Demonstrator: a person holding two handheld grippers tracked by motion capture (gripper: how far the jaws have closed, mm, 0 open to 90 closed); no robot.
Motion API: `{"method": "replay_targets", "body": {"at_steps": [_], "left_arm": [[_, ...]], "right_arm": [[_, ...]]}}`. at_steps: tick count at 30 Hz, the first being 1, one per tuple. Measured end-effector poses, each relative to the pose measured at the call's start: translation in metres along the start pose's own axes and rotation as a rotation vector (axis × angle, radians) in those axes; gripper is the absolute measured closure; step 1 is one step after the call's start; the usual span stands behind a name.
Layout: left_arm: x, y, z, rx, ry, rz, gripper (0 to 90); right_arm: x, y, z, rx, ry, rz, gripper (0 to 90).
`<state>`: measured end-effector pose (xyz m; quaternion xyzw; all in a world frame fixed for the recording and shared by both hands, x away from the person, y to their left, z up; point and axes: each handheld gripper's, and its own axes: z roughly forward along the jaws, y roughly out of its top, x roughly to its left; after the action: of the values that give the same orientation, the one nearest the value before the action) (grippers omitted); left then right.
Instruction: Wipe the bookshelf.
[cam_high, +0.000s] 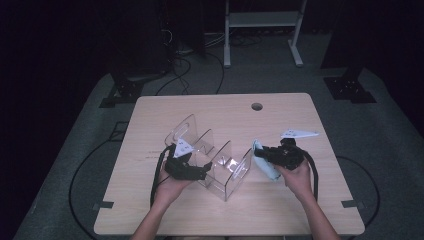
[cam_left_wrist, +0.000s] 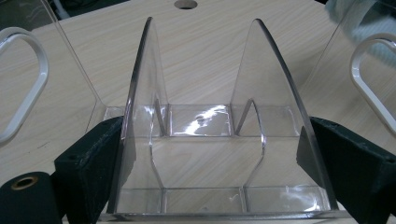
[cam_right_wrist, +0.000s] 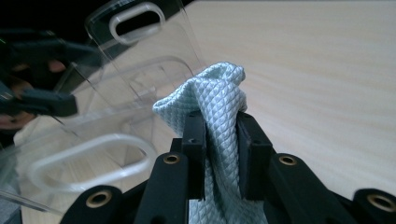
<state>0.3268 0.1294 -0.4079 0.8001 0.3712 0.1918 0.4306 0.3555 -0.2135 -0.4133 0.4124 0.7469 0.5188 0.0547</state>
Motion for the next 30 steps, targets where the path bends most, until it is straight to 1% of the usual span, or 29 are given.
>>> {"method": "replay_targets", "body": {"at_steps": [3,4,6,7,11,12,13,14,15,16,18,19,20,21,23,25,27,28,30], "left_arm": [[0.000,0.001,0.000,0.006,-0.001,0.007,8.3],[0.000,0.001,0.000,0.003,-0.001,0.006,8.2],[0.000,0.001,0.000,0.002,0.001,0.005,8.3],[-0.001,0.001,0.001,0.000,0.002,0.004,8.3],[-0.001,0.001,0.001,0.001,0.003,0.008,8.3],[-0.002,0.001,0.001,-0.003,0.004,0.006,8.3],[-0.003,0.001,0.001,-0.002,0.004,0.005,8.3],[-0.004,0.001,0.002,-0.007,0.003,0.003,8.3],[-0.004,0.001,0.002,-0.006,0.003,0.004,8.3],[-0.003,0.001,0.001,-0.004,0.002,0.003,8.3],[-0.002,0.000,0.000,0.000,-0.001,0.001,8.3],[-0.002,0.000,0.000,-0.001,-0.002,0.001,8.3],[-0.002,0.001,0.000,0.000,-0.001,0.008,8.3],[-0.003,0.001,0.001,-0.007,0.001,0.002,8.3],[-0.003,0.000,0.001,-0.006,0.003,0.004,8.3],[-0.004,0.001,0.002,-0.009,0.004,0.000,8.4],[-0.004,0.001,0.001,-0.002,0.006,0.004,8.4],[-0.004,0.001,0.002,-0.003,0.006,-0.002,8.4],[-0.003,0.001,0.001,-0.002,0.007,0.002,8.5]], "right_arm": [[0.004,0.008,-0.003,0.010,-0.012,-0.026,75.3],[0.004,0.009,-0.004,0.011,-0.010,-0.022,75.4],[0.006,0.013,-0.009,-0.020,0.018,-0.011,75.3],[0.009,0.015,-0.011,-0.029,0.025,-0.013,75.3],[0.023,0.023,-0.012,-0.018,0.043,-0.057,75.4],[0.030,0.025,-0.012,-0.016,0.050,-0.075,75.4],[0.034,0.026,-0.012,-0.013,0.059,-0.089,75.4],[0.041,0.026,-0.010,-0.002,0.079,-0.106,75.5],[0.046,0.026,-0.008,0.008,0.086,-0.117,75.5],[0.055,0.025,-0.005,0.022,0.100,-0.135,75.5],[0.068,0.022,-0.002,0.035,0.124,-0.166,75.5],[0.073,0.022,-0.002,0.044,0.120,-0.185,75.5],[0.076,0.022,-0.003,0.044,0.101,-0.202,75.4],[0.075,0.023,-0.003,0.046,0.087,-0.205,75.4],[0.072,0.022,-0.004,0.041,0.089,-0.180,75.4],[0.076,0.020,-0.004,0.037,0.085,-0.193,75.4],[0.085,0.017,-0.002,0.041,0.100,-0.217,75.5],[0.091,0.015,-0.002,0.047,0.110,-0.233,75.5],[0.106,0.008,0.002,0.071,0.169,-0.261,75.5]]}}
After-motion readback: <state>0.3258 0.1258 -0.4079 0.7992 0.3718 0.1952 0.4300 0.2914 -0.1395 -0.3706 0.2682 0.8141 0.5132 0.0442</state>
